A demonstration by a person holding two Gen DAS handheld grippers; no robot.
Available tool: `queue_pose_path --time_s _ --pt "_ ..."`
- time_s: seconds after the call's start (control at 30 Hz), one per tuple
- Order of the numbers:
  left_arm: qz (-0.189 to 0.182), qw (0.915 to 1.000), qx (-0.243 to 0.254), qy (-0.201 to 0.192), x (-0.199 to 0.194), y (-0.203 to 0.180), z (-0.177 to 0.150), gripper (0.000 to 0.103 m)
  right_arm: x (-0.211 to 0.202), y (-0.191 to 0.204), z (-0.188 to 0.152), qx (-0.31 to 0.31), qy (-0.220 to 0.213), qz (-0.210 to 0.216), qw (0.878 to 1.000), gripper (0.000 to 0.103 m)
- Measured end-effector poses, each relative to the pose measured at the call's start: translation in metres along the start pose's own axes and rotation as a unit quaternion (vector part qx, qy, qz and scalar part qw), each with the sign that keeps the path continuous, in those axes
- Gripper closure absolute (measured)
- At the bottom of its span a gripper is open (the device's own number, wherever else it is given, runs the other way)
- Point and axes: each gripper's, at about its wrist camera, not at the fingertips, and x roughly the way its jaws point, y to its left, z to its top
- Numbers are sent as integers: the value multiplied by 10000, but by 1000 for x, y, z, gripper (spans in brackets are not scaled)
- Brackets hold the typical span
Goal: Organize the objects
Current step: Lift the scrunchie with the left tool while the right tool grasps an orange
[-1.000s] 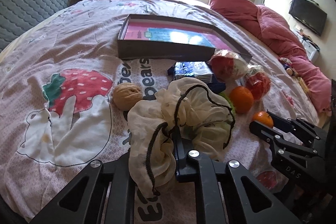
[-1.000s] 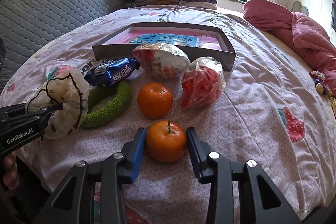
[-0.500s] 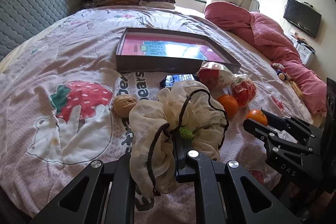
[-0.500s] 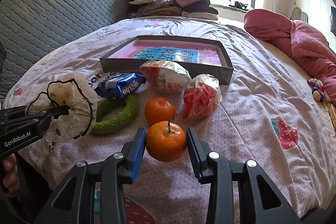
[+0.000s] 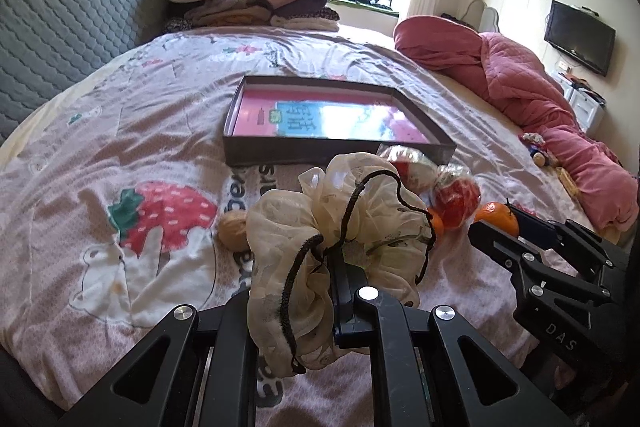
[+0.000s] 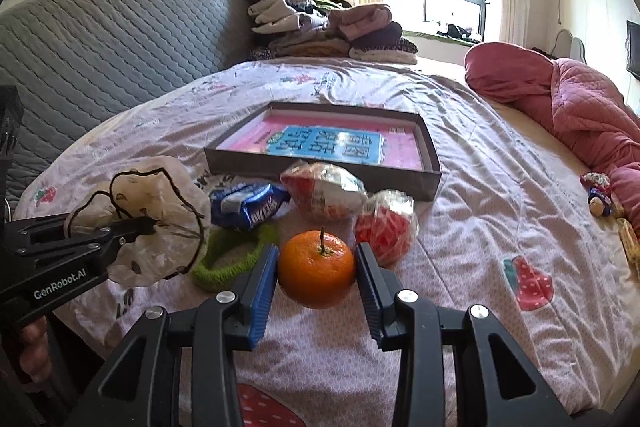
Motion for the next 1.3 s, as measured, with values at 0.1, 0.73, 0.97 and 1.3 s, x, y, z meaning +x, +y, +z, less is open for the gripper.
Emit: queue_pose_path --time_s 0.1,0.73,0.97,1.3 --pt "40 9999 77 -131 -2 -4 8 91 -1 0 9 -39 -95 29 9999 63" --pt "223 9977 239 -601 18 -6 80 91 19 -11 62 -115 -495 26 9987 63" --pt "287 9977 254 -559 38 -4 102 91 32 -19 76 -153 -519 -34 9985 63" --pt "364 9983 270 -355 70 4 124 90 46 -32 107 -230 -645 -72 9976 63"
